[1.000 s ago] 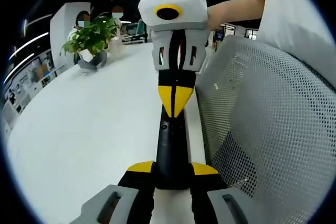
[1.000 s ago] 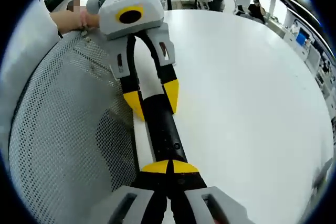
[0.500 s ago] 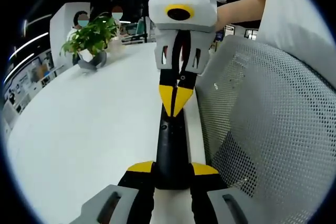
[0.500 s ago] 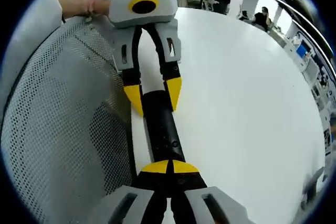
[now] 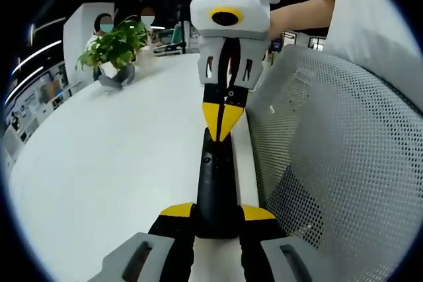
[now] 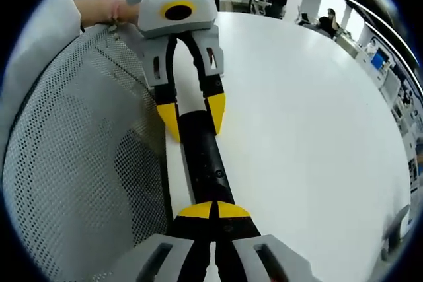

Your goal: Press the specified remote control buttons in sequence, fully releasing each button before pressing the next.

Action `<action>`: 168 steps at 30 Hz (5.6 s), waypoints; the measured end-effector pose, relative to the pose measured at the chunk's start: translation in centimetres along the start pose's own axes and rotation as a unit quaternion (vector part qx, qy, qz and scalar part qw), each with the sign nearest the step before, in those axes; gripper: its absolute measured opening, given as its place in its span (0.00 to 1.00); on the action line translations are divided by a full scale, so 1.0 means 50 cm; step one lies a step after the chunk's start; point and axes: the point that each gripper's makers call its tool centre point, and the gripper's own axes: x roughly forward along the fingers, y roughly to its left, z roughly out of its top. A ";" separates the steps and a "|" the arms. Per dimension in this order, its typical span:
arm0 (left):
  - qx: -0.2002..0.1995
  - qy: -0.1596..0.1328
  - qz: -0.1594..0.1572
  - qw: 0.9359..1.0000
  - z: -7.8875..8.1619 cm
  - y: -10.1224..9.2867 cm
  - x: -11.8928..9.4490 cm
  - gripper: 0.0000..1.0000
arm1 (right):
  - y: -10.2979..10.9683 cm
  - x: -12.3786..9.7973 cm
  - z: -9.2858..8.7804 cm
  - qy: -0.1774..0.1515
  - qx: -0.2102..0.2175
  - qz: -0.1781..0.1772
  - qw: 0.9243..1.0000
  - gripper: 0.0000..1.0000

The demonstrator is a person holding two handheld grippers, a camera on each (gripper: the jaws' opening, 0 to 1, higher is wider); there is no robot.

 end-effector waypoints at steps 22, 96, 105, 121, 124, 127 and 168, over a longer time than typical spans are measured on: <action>-0.007 -0.001 -0.001 1.000 0.002 -0.001 0.003 0.24 | -0.003 -0.001 -0.011 0.055 -0.125 -0.058 0.989 0.00; -0.005 0.000 0.000 1.000 0.002 -0.002 0.001 0.24 | -0.022 0.025 0.056 -0.009 0.061 0.009 0.998 0.00; -0.007 -0.001 -0.001 1.000 0.002 -0.002 0.000 0.24 | -0.019 0.033 0.055 0.008 0.054 0.026 0.998 0.00; -0.005 0.000 0.002 1.000 0.002 -0.002 0.001 0.24 | -0.018 0.033 0.060 -0.007 0.035 -0.001 0.999 0.00; -0.006 -0.001 0.001 1.000 0.002 -0.002 0.001 0.24 | -0.003 0.025 0.069 -0.021 0.035 0.003 0.999 0.00; -0.007 -0.002 0.000 1.000 0.002 -0.002 0.001 0.24 | 0.013 0.025 0.079 -0.027 0.029 0.020 0.999 0.00; -0.001 0.001 0.000 1.000 0.002 -0.002 0.002 0.24 | 0.018 0.044 0.080 0.009 -0.074 -0.010 0.997 0.00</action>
